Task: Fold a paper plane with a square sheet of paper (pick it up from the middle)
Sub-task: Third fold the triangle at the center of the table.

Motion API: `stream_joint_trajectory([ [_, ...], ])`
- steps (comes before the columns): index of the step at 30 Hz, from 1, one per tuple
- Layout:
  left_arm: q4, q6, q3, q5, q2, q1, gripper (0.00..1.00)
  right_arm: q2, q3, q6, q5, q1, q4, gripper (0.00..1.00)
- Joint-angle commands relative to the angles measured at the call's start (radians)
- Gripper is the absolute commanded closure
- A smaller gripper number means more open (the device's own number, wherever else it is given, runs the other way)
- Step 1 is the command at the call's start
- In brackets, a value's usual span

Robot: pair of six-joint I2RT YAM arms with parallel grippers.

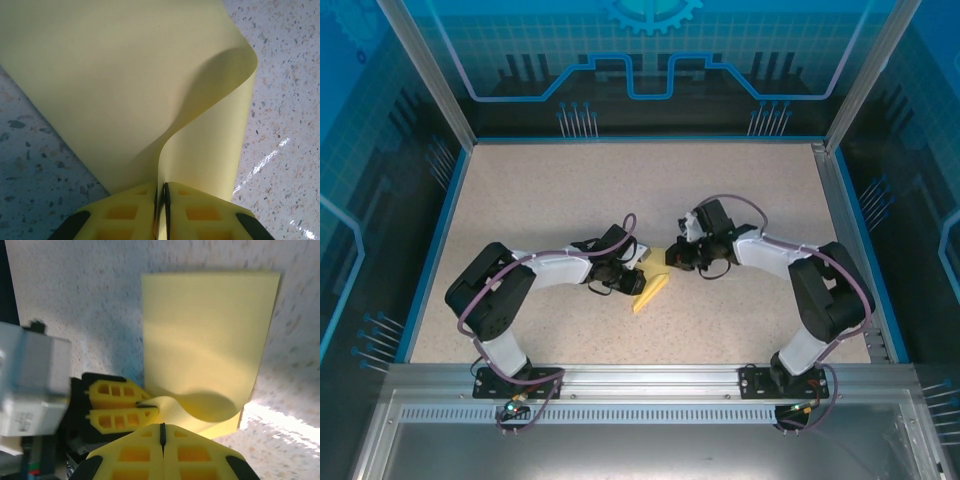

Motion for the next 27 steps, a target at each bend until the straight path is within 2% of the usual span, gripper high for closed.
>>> stream_joint_trajectory([
  [1,-0.007,0.018,-0.019,-0.018,0.009,0.007,0.85,0.000,-0.086,0.104,-0.063,0.039,0.175,0.96],
  [10,-0.007,0.013,-0.027,-0.024,0.004,0.008,0.85,0.063,-0.144,0.170,-0.082,0.085,0.318,0.97],
  [27,-0.020,0.011,-0.025,-0.037,0.004,0.008,0.84,0.181,-0.146,0.150,-0.057,0.093,0.338,0.96],
])
